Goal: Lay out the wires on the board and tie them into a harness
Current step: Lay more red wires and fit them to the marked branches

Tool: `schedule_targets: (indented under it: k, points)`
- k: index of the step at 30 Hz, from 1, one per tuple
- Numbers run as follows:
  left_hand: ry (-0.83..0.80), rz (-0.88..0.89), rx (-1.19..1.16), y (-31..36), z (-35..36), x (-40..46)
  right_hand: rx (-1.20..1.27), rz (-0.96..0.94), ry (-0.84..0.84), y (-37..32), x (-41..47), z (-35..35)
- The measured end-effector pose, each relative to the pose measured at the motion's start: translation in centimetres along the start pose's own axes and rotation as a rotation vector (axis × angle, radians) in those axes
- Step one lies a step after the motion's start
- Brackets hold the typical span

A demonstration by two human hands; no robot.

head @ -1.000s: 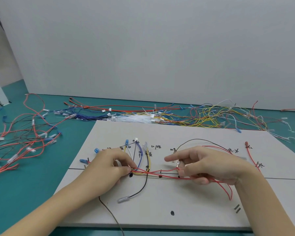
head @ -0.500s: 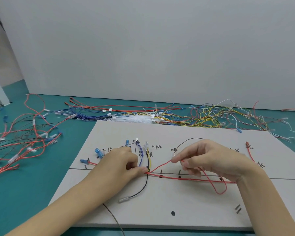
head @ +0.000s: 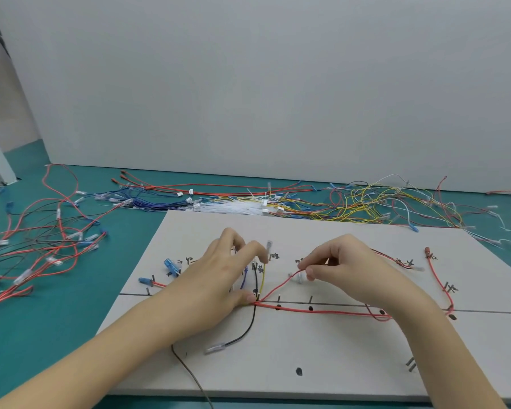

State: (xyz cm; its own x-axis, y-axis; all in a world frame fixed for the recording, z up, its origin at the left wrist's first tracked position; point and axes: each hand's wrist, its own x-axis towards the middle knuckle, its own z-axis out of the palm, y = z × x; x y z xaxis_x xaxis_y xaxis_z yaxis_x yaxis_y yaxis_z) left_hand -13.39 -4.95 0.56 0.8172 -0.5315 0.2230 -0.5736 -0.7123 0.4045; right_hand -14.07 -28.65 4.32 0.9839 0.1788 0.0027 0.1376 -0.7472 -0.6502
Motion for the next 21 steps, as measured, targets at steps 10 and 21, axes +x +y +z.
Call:
schedule_targets:
  k: [10,21]
  points:
    - [-0.081,0.11,0.212,-1.4,0.7,0.3,-0.389,-0.127,0.046,-1.0,0.9,0.7]
    - [-0.26,0.009,0.075,-2.5,-0.3,1.5,-0.578,-0.054,-0.119,-3.6,2.7,0.4]
